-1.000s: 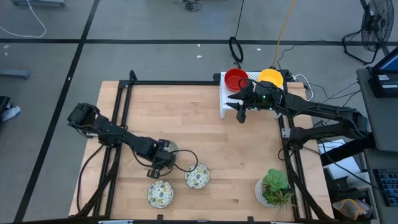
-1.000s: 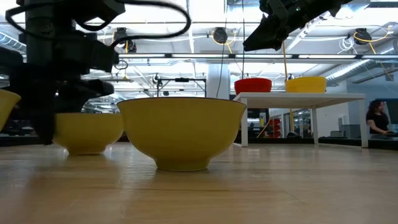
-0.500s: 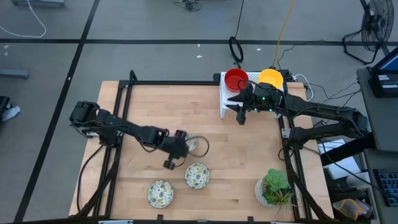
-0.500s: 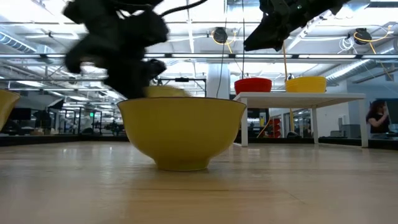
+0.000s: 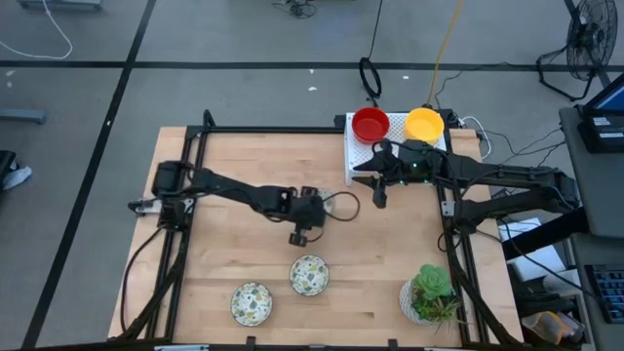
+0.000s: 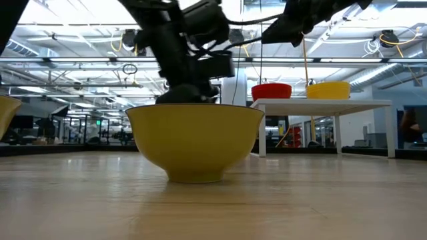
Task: Pick & Place Mini bowls
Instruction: Put the white patterned bowl on the shelf
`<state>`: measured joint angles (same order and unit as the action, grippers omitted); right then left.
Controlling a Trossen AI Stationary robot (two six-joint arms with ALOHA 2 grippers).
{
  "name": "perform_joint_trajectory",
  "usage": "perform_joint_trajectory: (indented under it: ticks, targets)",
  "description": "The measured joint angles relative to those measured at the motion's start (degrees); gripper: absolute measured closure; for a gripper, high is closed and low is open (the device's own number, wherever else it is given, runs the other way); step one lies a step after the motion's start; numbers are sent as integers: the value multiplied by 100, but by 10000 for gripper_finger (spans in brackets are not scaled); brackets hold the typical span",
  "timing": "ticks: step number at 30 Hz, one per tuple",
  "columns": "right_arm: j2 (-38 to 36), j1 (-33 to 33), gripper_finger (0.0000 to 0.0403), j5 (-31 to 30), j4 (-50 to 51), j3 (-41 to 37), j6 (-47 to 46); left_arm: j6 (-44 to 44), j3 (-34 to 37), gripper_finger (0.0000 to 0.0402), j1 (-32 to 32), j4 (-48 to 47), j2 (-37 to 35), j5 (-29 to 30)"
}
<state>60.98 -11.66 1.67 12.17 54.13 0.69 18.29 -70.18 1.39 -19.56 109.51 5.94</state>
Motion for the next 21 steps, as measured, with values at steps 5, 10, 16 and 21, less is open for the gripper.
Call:
perform_joint_trajectory:
  ticks: [5, 10, 16, 21]
  targets:
    - [-29, 30, 284, -7, 9, 0, -2, 207, -694, 387, 24, -410, 444, -20]
    - [-31, 30, 285, -7, 13, 0, -2, 261, -842, 370, 22, -338, 475, 5]
    - [-31, 30, 284, -8, 52, 0, -2, -58, -847, 331, 22, -390, 476, 162]
    - [-31, 30, 284, -7, 58, 0, -2, -602, -845, 303, 54, -346, 420, 163]
